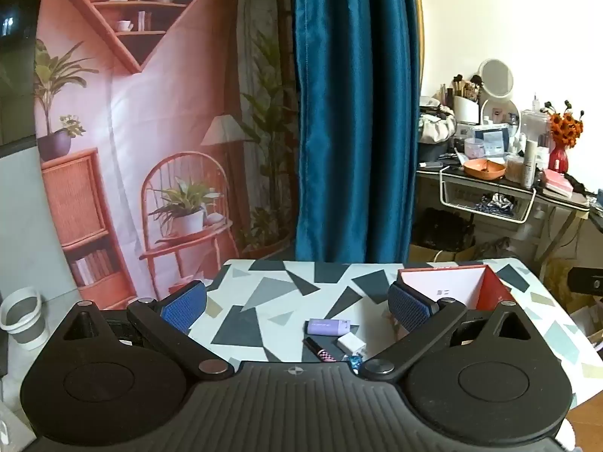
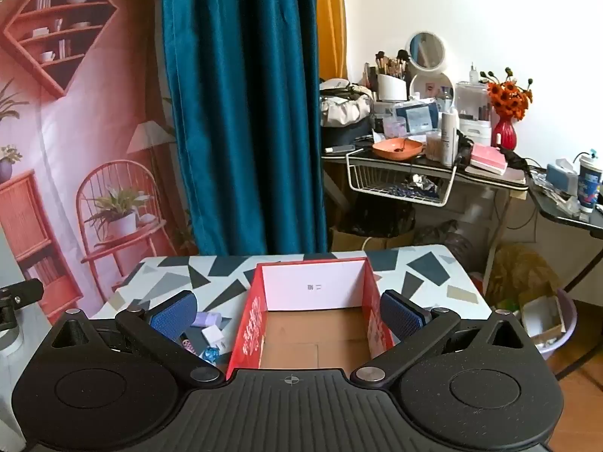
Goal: Organize rigid objects
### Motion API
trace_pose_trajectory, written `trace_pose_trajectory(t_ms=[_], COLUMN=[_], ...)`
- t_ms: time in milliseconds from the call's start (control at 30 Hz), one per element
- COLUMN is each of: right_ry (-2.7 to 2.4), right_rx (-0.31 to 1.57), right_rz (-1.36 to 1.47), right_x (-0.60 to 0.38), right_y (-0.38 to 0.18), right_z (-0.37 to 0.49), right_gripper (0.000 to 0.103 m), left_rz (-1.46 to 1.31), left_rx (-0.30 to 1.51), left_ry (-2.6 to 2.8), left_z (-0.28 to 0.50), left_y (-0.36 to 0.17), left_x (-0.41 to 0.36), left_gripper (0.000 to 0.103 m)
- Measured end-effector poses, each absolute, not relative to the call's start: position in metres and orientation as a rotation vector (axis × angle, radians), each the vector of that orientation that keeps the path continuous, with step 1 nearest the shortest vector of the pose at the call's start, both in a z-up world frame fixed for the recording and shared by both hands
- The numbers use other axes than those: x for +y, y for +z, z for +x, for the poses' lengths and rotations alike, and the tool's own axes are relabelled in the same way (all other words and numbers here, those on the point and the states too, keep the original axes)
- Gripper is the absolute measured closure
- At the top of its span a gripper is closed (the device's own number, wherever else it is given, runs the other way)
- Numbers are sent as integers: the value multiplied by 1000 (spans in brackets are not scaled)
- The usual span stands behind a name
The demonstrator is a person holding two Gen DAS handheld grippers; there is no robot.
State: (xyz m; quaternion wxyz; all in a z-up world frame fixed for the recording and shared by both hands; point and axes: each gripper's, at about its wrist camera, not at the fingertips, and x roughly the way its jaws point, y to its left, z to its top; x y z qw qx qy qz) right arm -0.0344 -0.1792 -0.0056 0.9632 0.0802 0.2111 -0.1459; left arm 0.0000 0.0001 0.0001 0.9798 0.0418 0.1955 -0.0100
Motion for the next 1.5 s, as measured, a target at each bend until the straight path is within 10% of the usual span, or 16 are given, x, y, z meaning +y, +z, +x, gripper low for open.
trace_pose_trajectory(t_ms=[1500], right_ry=[-302], right_rx=[443], right_rz=[164], right_x=[-180], right_y=[-10], right_z=[-33], right_gripper=[0], left_rz=[109], left_rx=[361], left_ry=[-39], left_z=[-4], left_y=[-1], left_x=[1], left_gripper=[0])
